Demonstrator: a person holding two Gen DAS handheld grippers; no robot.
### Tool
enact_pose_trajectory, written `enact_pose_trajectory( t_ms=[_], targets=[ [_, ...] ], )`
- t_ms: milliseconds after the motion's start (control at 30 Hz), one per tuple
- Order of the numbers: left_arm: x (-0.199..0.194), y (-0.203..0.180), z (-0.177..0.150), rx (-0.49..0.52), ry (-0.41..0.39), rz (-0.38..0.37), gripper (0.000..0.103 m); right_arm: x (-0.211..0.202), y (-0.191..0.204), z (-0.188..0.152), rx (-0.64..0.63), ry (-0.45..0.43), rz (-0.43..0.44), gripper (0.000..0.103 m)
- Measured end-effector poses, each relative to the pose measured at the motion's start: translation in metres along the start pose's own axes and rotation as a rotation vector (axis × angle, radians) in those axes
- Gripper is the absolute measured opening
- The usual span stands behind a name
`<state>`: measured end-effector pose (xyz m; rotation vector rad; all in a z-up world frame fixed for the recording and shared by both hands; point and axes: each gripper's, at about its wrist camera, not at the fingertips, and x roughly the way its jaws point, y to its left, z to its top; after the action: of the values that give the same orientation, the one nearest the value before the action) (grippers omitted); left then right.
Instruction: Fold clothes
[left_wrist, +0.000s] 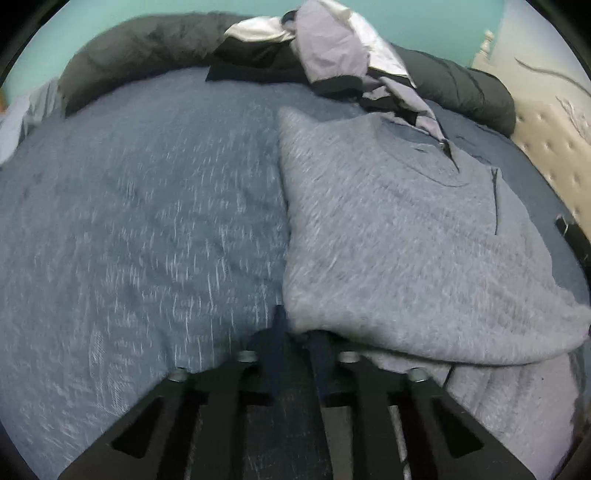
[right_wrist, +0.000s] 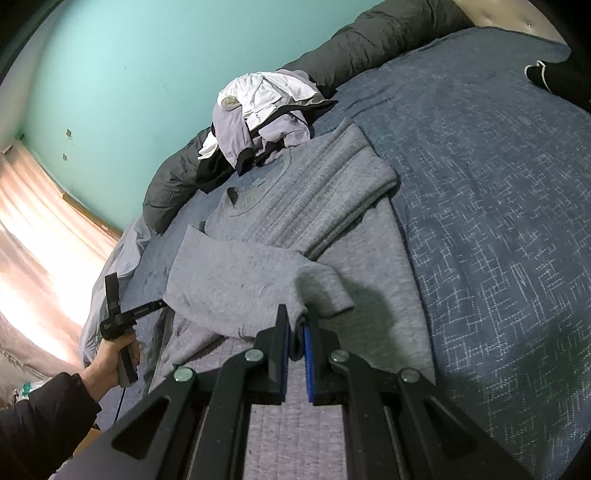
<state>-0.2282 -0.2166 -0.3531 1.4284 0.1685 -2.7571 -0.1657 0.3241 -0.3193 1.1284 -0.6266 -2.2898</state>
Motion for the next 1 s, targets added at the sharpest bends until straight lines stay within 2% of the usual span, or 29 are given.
enact_pose_trajectory(
  t_ms=[100, 200, 333, 433, 567, 733, 900, 1000],
  targets=[
    [-0.014, 0.001, 0.012, 0.026, -0.030, 0.017, 0.008, 0.002, 0.007, -0.001, -0.025, 0.012, 0.007, 0.006],
    [-0.020, 0.006, 0.020, 0.062, -0.021, 0.067, 0.008, 0.006, 0.016, -0.003, -0.055, 0.032, 0.015, 0.006],
    [-0.023, 0.007, 0.023, 0.097, -0.022, 0.089, 0.008, 0.014, 0.025, -0.010, -0.086, 0.062, 0.017, 0.006],
    [-0.030, 0.006, 0.029, 0.089, -0.046, 0.084, 0.008, 0.015, 0.026, -0.011, -0.090, 0.065, 0.016, 0.006],
    [-0.020, 0.001, 0.027, 0.088, 0.009, 0.072, 0.009, 0.019, 0.023, -0.012, -0.077, 0.074, 0.016, 0.006],
    [-0.003, 0.012, 0.006, -0.008, 0.065, 0.014, 0.011, 0.021, 0.023, -0.013, -0.075, 0.082, 0.015, 0.006],
    [0.015, 0.013, -0.014, -0.031, 0.086, 0.001, 0.023, 0.013, 0.025, -0.009, -0.084, 0.049, 0.010, 0.006],
    [0.019, 0.010, -0.019, -0.035, 0.070, -0.011, 0.023, 0.006, 0.029, -0.007, -0.098, 0.020, 0.002, 0.006]
  ],
)
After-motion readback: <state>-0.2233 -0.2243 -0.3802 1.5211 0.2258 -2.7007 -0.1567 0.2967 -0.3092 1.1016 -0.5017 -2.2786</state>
